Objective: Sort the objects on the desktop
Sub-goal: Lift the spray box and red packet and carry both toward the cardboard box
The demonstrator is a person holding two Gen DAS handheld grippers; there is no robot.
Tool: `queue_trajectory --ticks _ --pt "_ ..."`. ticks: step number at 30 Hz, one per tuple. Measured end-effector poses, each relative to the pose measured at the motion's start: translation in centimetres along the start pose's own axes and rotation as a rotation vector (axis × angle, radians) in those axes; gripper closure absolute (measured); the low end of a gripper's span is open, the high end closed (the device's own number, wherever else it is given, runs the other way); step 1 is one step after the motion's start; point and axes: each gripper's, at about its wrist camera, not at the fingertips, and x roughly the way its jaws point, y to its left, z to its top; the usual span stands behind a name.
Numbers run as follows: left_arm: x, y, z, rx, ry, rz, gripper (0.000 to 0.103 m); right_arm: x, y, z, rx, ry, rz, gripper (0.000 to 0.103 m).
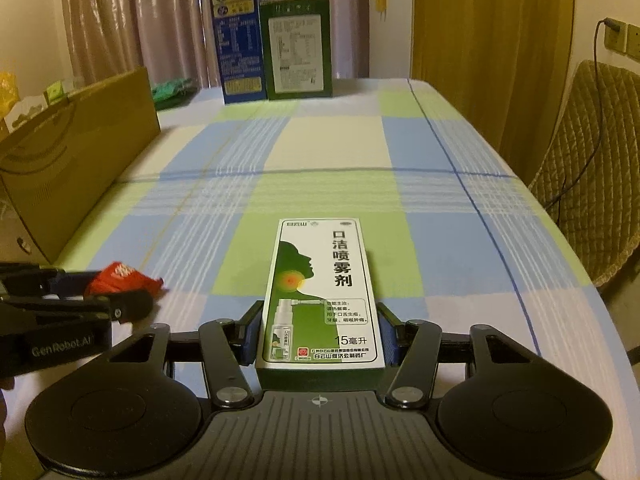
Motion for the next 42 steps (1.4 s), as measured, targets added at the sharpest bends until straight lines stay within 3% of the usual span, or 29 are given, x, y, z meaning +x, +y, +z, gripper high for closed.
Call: queue_trajectory --ticks 21,32,42 --pt "-2.2 0.2 1.9 0.001 -0.064 -0.014 0.065 -1.1 -0.5 1.1 0.04 -0.039 -0.012 0.05" --pt "-7.6 1.2 4.5 -0.014 -0.119 0.011 0.065 -5.1 1.5 2.5 0.04 -0.078 0.029 0.05" --pt "-12.2 3.5 4.8 -0.067 -0.143 0.049 0.065 -8.6 4.6 4.7 -0.003 -0.147 0.074 0.05"
